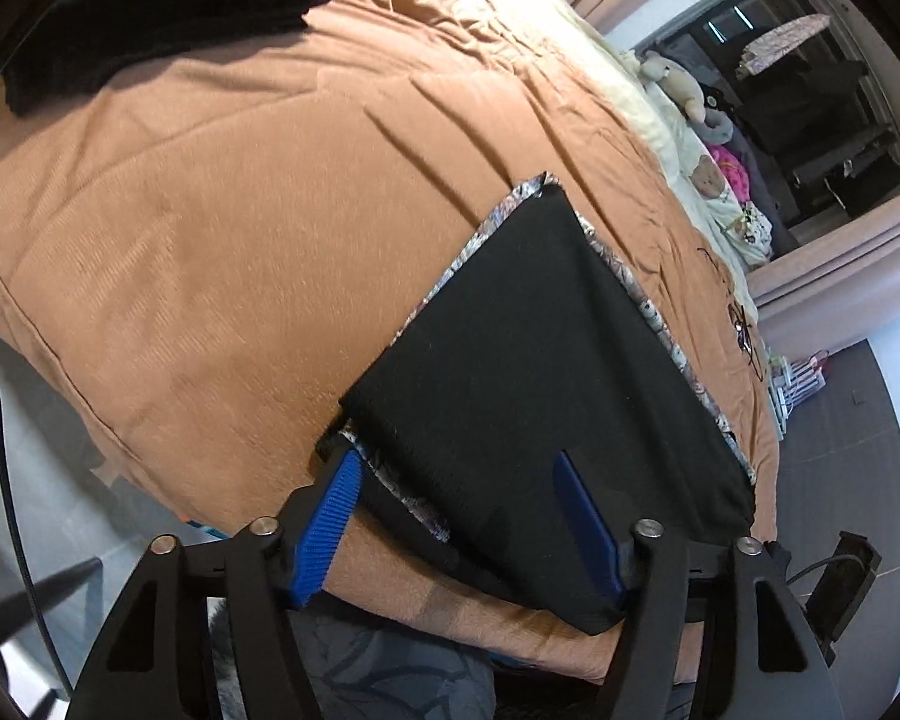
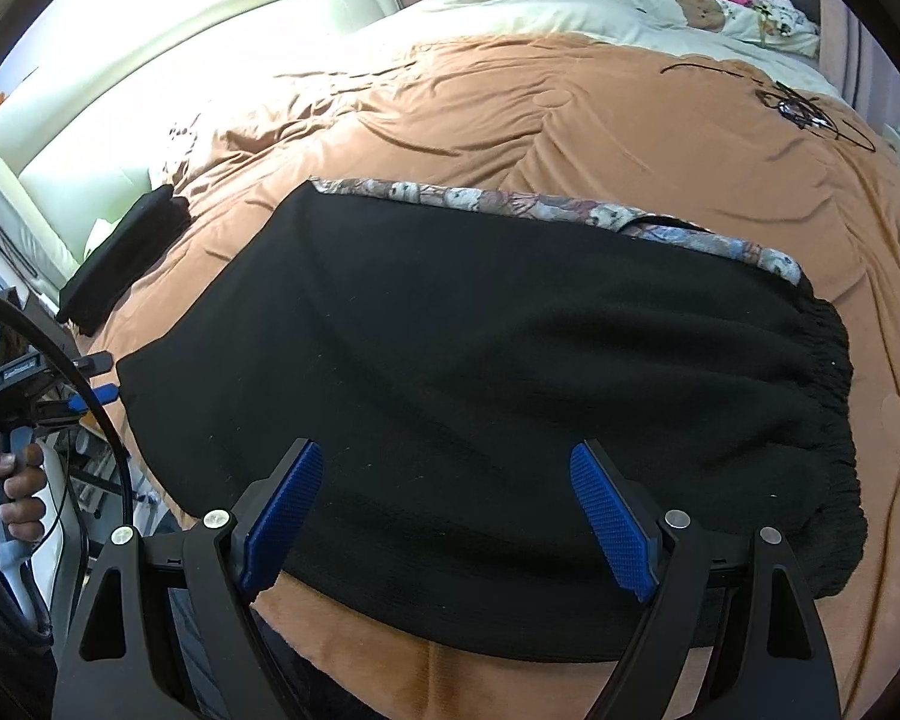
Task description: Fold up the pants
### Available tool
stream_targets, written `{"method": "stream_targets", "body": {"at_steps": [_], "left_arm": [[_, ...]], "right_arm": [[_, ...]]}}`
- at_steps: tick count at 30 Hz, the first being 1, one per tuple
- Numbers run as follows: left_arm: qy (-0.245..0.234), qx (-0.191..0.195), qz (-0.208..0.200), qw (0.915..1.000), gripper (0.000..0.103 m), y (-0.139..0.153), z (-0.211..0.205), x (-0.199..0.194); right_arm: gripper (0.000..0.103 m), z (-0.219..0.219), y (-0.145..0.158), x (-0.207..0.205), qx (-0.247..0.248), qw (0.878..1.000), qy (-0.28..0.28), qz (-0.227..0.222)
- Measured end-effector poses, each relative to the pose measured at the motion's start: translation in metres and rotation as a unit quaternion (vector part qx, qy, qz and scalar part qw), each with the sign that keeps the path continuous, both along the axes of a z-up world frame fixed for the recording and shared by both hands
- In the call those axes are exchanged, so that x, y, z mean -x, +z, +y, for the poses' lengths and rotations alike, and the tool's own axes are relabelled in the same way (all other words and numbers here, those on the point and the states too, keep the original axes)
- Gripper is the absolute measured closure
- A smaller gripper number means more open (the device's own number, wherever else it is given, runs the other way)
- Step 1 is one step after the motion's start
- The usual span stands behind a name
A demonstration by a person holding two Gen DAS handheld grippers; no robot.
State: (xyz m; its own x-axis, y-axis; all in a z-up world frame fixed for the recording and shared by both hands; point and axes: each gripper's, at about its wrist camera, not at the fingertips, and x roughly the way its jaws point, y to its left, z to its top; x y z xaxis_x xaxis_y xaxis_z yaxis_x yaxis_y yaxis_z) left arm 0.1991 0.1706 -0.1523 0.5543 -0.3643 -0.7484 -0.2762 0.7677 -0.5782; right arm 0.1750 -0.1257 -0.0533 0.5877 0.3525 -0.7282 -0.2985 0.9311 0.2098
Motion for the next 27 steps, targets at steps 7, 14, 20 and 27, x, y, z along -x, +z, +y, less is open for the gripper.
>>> {"method": "stream_targets", "body": {"at_steps": [7, 14, 20, 27], "left_arm": [[0.022, 0.006, 0.02, 0.9995, 0.098, -0.016, 0.002, -0.004], [0.039, 0.02, 0.033, 0.9985, 0.1, -0.027, 0.01, 0.013], [0.053, 0.044, 0.029, 0.9972, 0.061, -0.024, 0.016, 0.02], [0.07, 0.068, 0.023, 0.995, 0.05, -0.03, 0.027, 0.024]], "right_arm": [[0.019, 0.006, -0.006, -0.004, -0.014, 1.0, 0.016, 0.001], [0.027, 0.014, -0.018, -0.014, -0.012, 1.0, 0.022, 0.018], [0.027, 0.024, -0.024, -0.025, -0.013, 0.999, 0.03, 0.032], [0.027, 0.032, -0.032, -0.033, -0.019, 0.998, 0.033, 0.044]]}}
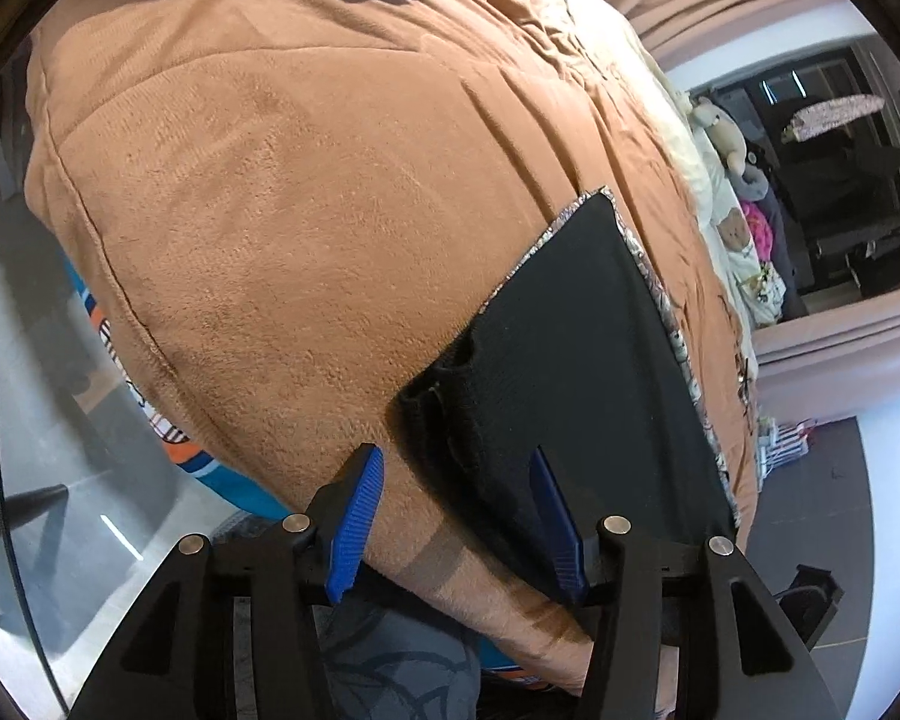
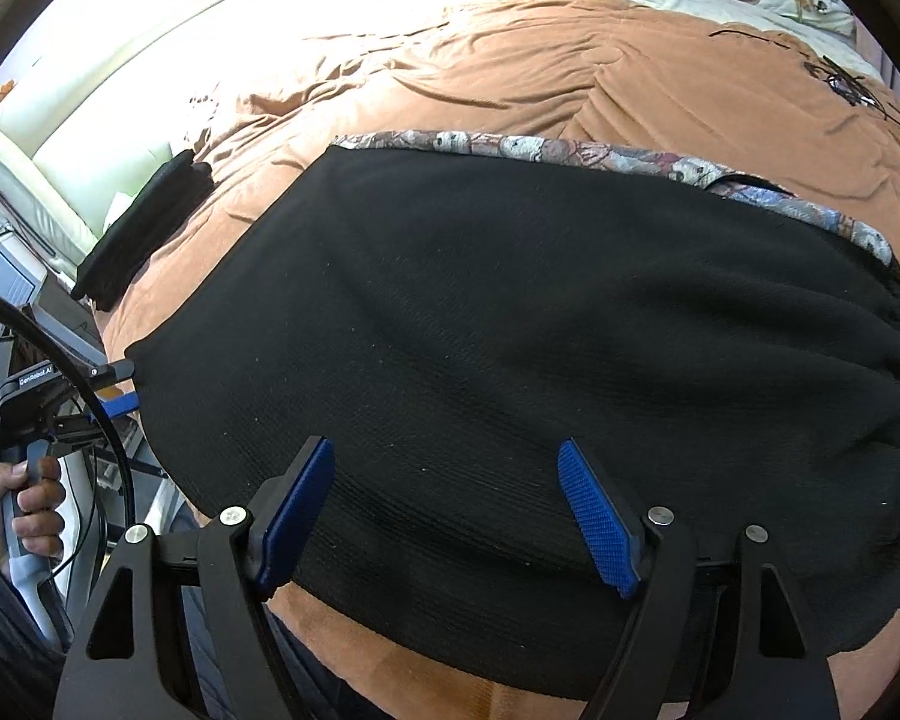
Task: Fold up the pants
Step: 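Roll the left tool and close it on the shorts' corner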
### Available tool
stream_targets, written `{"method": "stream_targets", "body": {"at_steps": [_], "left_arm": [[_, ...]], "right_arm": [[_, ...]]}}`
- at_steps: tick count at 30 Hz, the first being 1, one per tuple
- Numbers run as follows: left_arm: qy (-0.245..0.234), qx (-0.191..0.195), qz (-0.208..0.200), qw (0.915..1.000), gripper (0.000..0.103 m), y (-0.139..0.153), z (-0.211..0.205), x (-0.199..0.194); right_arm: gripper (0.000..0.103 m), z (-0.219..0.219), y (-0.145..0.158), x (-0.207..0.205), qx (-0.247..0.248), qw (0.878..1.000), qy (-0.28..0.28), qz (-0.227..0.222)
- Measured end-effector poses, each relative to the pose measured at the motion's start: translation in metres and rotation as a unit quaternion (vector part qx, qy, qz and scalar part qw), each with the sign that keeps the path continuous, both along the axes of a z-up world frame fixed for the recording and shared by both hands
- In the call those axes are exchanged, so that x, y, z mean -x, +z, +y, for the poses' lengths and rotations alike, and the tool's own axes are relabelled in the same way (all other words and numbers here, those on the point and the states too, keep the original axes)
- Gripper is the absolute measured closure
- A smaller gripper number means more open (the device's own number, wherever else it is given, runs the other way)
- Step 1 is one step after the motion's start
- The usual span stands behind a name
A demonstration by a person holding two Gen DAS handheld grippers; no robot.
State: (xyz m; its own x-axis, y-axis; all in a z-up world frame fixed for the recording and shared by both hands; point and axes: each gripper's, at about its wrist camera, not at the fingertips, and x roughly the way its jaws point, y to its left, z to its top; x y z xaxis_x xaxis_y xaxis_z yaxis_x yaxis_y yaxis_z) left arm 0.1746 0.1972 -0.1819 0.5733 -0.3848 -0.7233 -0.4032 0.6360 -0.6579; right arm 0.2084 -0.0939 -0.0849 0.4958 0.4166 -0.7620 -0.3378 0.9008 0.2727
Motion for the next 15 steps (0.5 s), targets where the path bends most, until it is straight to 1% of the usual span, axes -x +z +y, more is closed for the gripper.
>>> {"method": "stream_targets", "body": {"at_steps": [2, 7, 9, 11, 13, 15], "left_arm": [[0.001, 0.001, -0.003, 1.0, 0.05, -0.001, 0.002, -0.003], [0.013, 0.033, -0.017, 0.9992, 0.05, -0.006, 0.005, -0.013], [0.019, 0.052, -0.027, 0.9981, 0.05, -0.007, 0.007, -0.013], [0.022, 0.063, -0.032, 0.9973, 0.05, -0.008, 0.006, -0.012], [0.021, 0.072, -0.031, 0.9967, 0.05, -0.011, 0.003, -0.007], [0.025, 0.087, -0.034, 0.9953, 0.051, -0.014, 0.0, 0.0]], "right_arm": [[0.027, 0.003, -0.002, -0.001, 0.001, 1.0, 0.001, 0.004], [0.027, 0.005, -0.004, -0.006, -0.004, 1.0, -0.003, 0.015], [0.033, 0.007, -0.006, -0.007, -0.005, 1.0, -0.001, 0.019], [0.042, 0.01, -0.008, -0.01, -0.004, 1.0, 0.004, 0.028], [0.046, 0.011, -0.01, -0.013, -0.005, 0.999, 0.007, 0.035], [0.047, 0.012, -0.012, -0.017, -0.008, 0.999, 0.007, 0.043]]}}
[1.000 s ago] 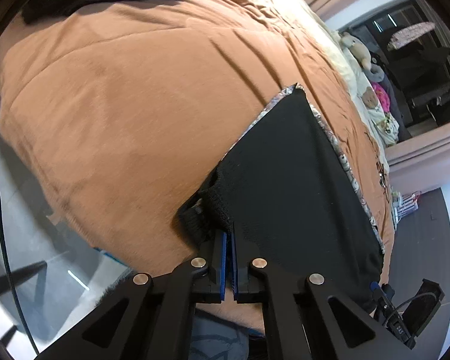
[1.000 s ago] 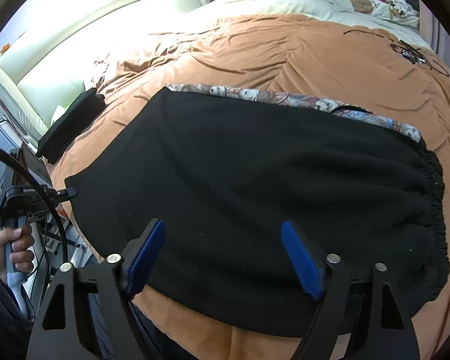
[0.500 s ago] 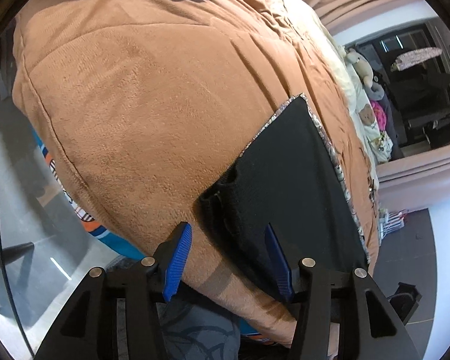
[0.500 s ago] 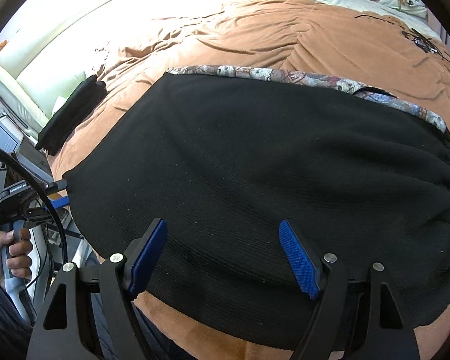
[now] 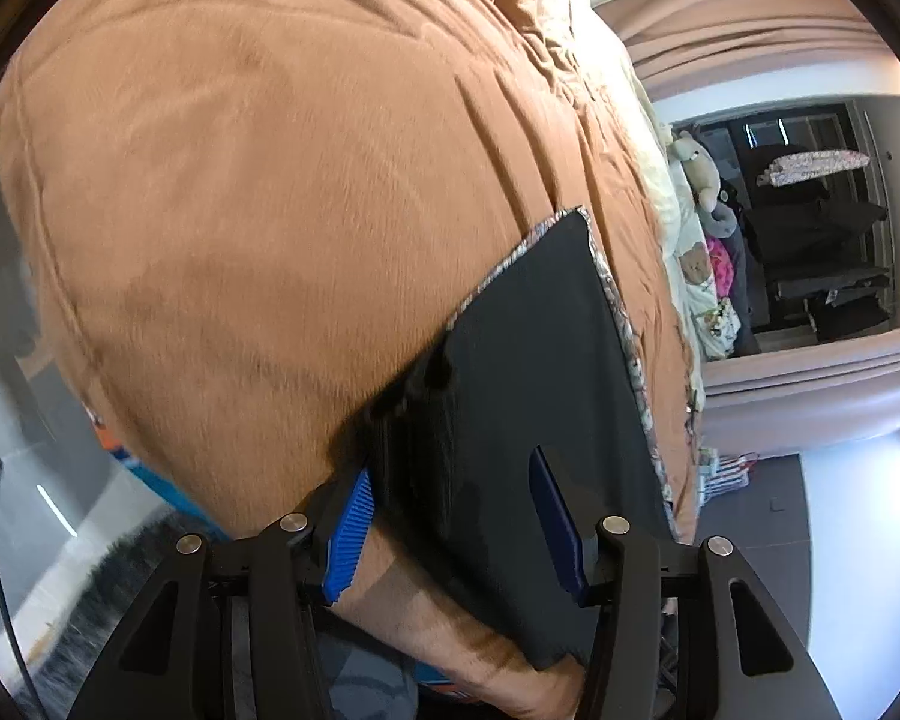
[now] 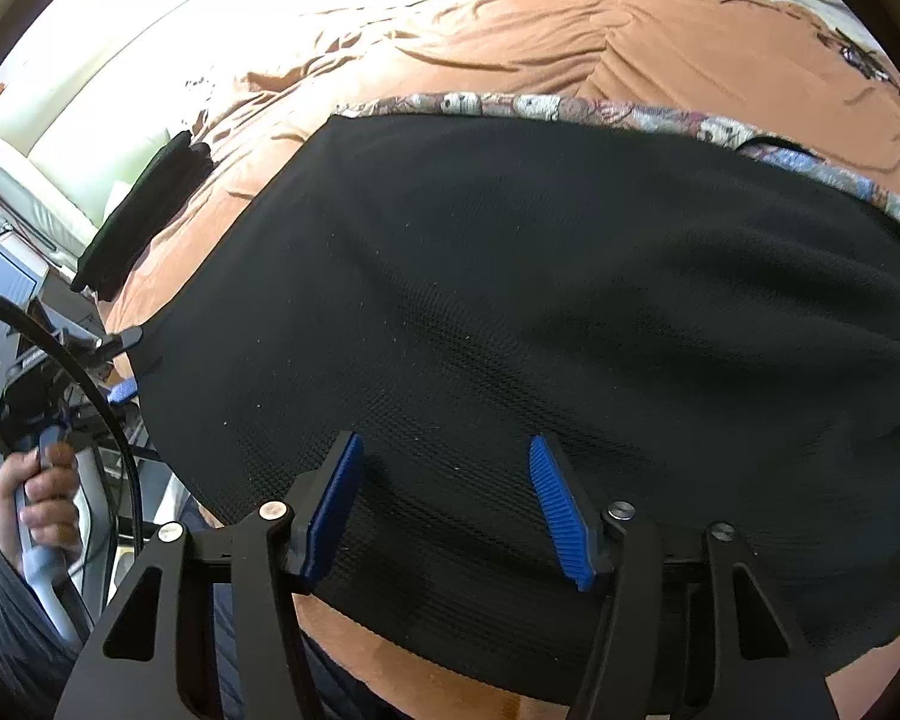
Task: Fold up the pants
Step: 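Roll the left tool and close it on the shorts' corner, then close the right tool on the waistband edge while the left tool holds the corner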
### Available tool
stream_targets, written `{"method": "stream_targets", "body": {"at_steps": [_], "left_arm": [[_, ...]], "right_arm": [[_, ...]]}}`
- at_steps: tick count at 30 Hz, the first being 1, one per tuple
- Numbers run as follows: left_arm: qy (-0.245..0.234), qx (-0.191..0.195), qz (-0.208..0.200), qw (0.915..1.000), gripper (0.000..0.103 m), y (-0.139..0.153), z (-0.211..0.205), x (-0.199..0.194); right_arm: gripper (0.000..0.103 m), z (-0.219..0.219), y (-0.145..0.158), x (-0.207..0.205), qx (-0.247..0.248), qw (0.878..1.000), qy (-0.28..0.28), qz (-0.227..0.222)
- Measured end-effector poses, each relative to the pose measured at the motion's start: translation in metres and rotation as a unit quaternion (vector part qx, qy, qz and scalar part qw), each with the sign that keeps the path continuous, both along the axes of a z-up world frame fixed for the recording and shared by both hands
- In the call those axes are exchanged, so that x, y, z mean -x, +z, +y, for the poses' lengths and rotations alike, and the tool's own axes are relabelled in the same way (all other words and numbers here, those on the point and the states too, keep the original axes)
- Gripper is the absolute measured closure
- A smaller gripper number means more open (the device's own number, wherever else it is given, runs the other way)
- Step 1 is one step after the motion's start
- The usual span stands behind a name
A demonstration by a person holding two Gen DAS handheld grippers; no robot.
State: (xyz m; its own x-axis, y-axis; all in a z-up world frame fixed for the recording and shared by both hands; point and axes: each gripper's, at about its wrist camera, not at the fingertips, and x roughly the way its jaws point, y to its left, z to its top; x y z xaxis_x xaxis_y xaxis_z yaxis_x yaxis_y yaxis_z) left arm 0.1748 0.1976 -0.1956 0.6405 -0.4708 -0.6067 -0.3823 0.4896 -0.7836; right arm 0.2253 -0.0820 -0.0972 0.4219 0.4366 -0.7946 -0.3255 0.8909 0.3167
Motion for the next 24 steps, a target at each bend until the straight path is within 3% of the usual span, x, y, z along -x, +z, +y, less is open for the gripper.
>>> {"method": "stream_targets", "body": {"at_steps": [5, 8, 9, 10, 11, 19, 24], "left_arm": [[0.012, 0.006, -0.007, 0.9999, 0.053, -0.002, 0.002, 0.001], [0.019, -0.001, -0.001, 0.9998, 0.068, -0.004, 0.005, -0.006], [0.022, -0.005, 0.006, 0.9997, 0.08, -0.005, 0.006, -0.007], [0.022, -0.009, 0.011, 0.9996, 0.091, -0.006, 0.006, -0.008], [0.021, -0.015, 0.016, 0.9995, 0.093, -0.007, 0.006, -0.008], [0.031, -0.022, 0.008, 0.9993, 0.096, -0.002, 0.005, 0.0], [0.032, -0.019, 0.01, 0.9993, 0.096, -0.003, 0.007, -0.002]], "right_arm": [[0.057, 0.005, -0.009, -0.006, 0.007, 1.0, 0.005, 0.021], [0.057, 0.007, -0.01, -0.007, 0.017, 0.999, 0.01, 0.03], [0.057, 0.006, -0.01, -0.008, 0.012, 0.999, 0.008, 0.039], [0.059, 0.005, -0.008, -0.01, 0.01, 0.999, 0.006, 0.044], [0.067, 0.004, -0.005, -0.012, 0.01, 0.999, 0.005, 0.045], [0.078, -0.006, 0.016, -0.047, 0.0, 0.999, -0.039, 0.02], [0.081, 0.003, 0.011, -0.078, 0.012, 0.999, -0.043, 0.027]]}}
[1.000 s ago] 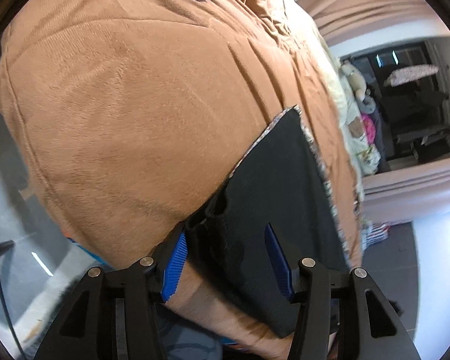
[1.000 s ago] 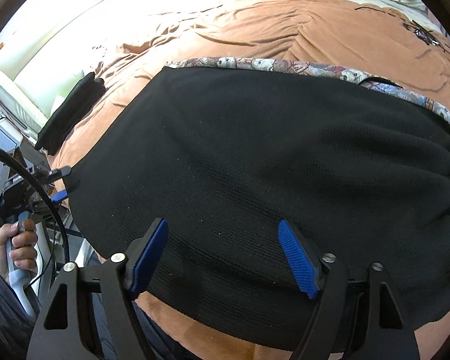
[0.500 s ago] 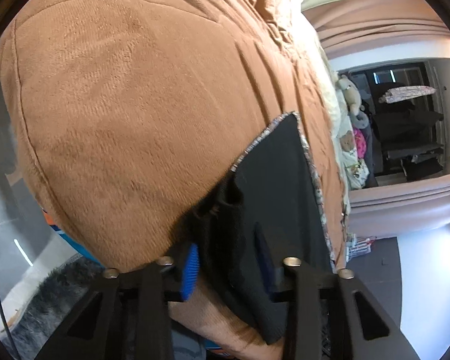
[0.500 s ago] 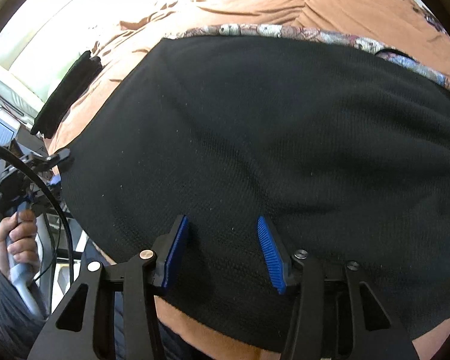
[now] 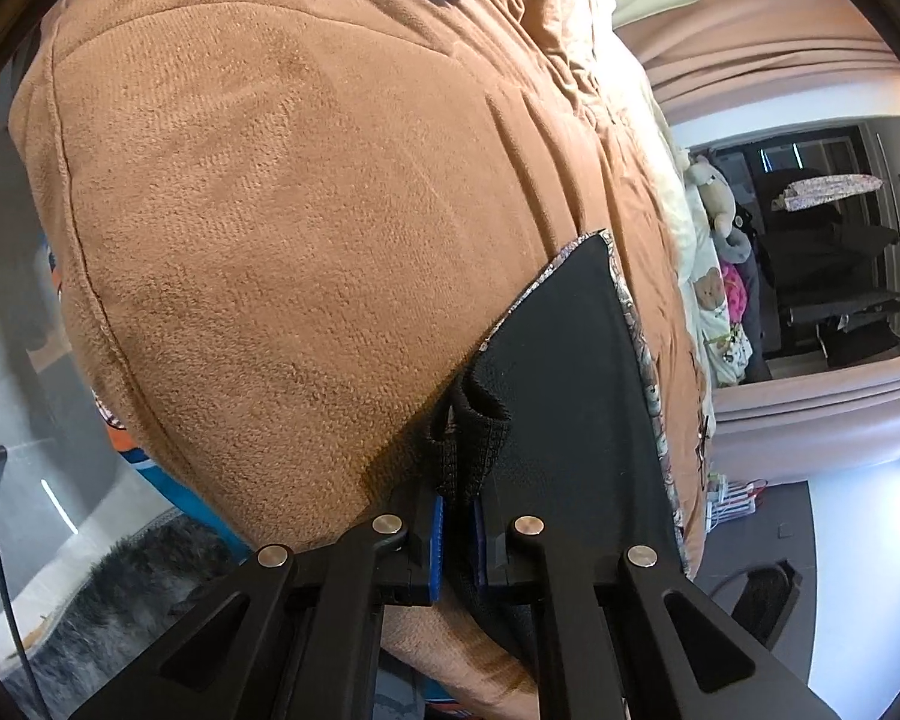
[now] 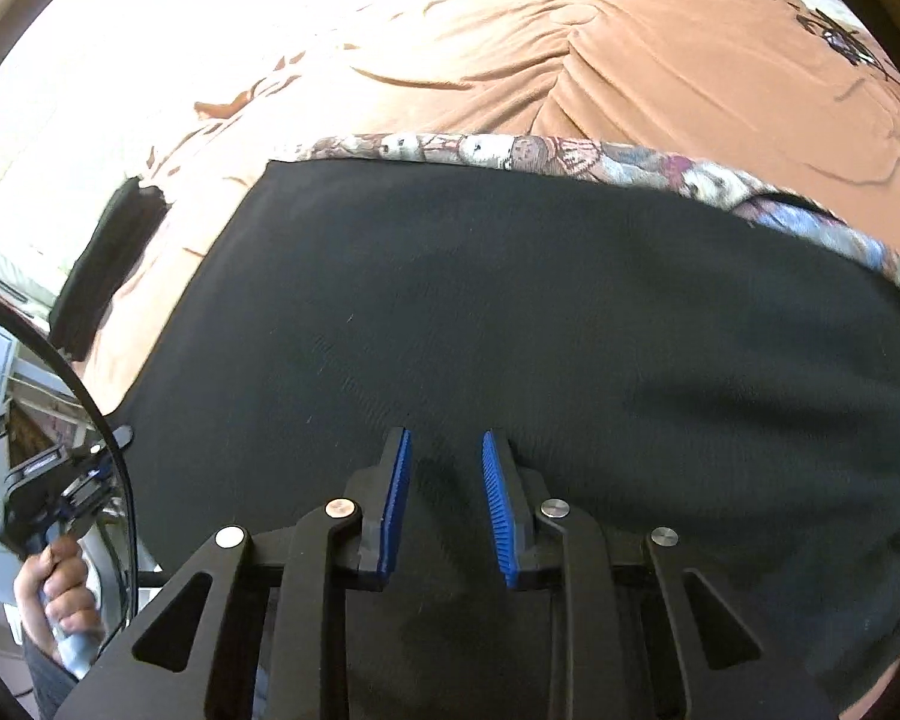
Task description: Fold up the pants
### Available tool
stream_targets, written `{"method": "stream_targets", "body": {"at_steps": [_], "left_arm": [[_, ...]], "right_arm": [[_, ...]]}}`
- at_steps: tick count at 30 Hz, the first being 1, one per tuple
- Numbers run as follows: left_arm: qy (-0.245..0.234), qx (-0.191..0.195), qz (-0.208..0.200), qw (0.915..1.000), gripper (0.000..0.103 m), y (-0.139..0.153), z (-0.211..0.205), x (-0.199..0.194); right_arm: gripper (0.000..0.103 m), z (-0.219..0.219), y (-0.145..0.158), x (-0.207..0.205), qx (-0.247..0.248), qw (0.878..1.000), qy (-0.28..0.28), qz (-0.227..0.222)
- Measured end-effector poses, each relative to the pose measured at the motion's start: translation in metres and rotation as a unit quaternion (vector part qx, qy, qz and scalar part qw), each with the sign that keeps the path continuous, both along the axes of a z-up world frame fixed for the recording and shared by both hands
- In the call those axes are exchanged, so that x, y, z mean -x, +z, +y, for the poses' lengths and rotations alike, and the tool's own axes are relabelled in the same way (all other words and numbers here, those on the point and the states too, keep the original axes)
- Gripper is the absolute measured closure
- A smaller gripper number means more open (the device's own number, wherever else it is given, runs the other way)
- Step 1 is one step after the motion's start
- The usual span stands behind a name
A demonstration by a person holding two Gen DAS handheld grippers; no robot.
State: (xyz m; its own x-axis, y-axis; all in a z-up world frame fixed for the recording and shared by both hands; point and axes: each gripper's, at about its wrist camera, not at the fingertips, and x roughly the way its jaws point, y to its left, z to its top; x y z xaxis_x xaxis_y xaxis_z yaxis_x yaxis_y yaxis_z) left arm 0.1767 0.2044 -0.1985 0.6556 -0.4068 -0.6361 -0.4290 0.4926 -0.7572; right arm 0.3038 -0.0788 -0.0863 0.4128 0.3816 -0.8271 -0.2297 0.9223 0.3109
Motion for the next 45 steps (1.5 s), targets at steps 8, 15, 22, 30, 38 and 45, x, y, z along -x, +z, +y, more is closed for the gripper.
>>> {"method": "stream_targets", "body": {"at_steps": [8, 15, 22, 30, 38, 45], "left_arm": [[0.005, 0.003, 0.013, 0.9999, 0.095, -0.001, 0.001, -0.001], [0.008, 0.002, 0.022, 0.9997, 0.095, -0.002, 0.002, -0.002], [0.01, 0.001, 0.025, 0.9996, 0.095, -0.002, 0.001, -0.003], [0.007, 0.0, 0.027, 0.9996, 0.095, -0.002, -0.001, -0.004], [0.007, 0.011, 0.021, 0.9997, 0.095, -0.003, 0.0, -0.004], [-0.005, 0.009, 0.017, 0.9998, 0.094, -0.001, 0.0, -0.006]], "right_arm": [[0.099, 0.012, -0.022, -0.044, 0.041, 0.999, -0.015, 0.017], [0.103, 0.017, -0.026, -0.083, 0.054, 0.998, -0.021, 0.012], [0.103, 0.022, -0.025, -0.114, 0.071, 0.997, -0.032, 0.006], [0.103, 0.017, -0.025, -0.142, 0.074, 0.996, -0.046, -0.008], [0.103, 0.019, -0.014, -0.106, 0.05, 0.998, -0.028, -0.008], [0.103, 0.019, -0.01, -0.059, 0.031, 0.999, -0.014, -0.004]]}}
